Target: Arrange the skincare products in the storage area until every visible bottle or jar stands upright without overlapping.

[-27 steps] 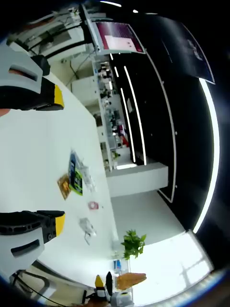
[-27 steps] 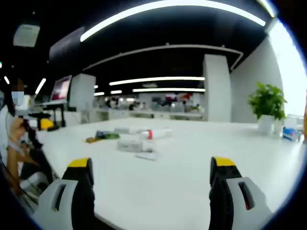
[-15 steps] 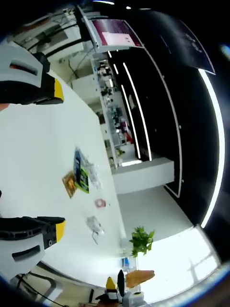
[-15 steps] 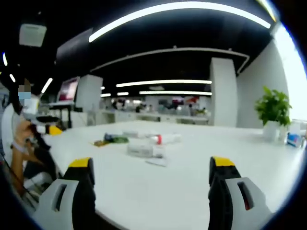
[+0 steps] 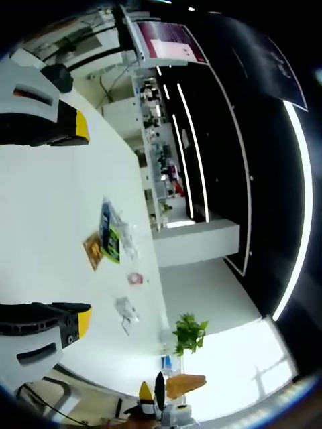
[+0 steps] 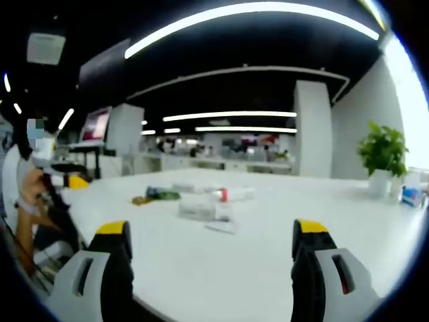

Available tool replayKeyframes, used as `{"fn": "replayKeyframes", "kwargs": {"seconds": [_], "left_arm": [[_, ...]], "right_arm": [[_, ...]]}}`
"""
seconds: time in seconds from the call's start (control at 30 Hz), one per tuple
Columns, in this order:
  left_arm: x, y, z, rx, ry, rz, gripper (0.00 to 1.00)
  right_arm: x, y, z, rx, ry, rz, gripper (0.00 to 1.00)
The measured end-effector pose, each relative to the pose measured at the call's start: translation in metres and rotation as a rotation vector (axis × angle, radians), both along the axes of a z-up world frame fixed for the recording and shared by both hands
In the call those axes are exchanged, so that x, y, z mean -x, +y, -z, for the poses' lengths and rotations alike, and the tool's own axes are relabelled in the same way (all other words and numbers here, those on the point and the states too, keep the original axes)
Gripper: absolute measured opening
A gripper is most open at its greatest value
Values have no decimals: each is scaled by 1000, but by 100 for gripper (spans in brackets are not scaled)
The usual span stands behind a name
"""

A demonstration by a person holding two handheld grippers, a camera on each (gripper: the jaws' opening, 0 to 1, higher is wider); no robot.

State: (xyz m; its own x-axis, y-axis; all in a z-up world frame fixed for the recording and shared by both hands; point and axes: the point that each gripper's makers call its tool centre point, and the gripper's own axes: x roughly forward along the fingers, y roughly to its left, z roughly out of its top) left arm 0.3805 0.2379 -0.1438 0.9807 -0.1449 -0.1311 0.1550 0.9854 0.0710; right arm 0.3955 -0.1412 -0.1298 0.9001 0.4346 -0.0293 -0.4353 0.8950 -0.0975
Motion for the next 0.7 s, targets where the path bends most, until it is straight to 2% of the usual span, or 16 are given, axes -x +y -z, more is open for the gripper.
{"fn": "replayKeyframes", "kwargs": {"seconds": [0.33,0.7], "left_arm": [[-3,2,0,3,7,3,99],[-6,1,3,20,16,15,99]], "right_arm": [[-6,0,7,-32,20,-18,98],[-11,9,8,8,27,-64,98]]}}
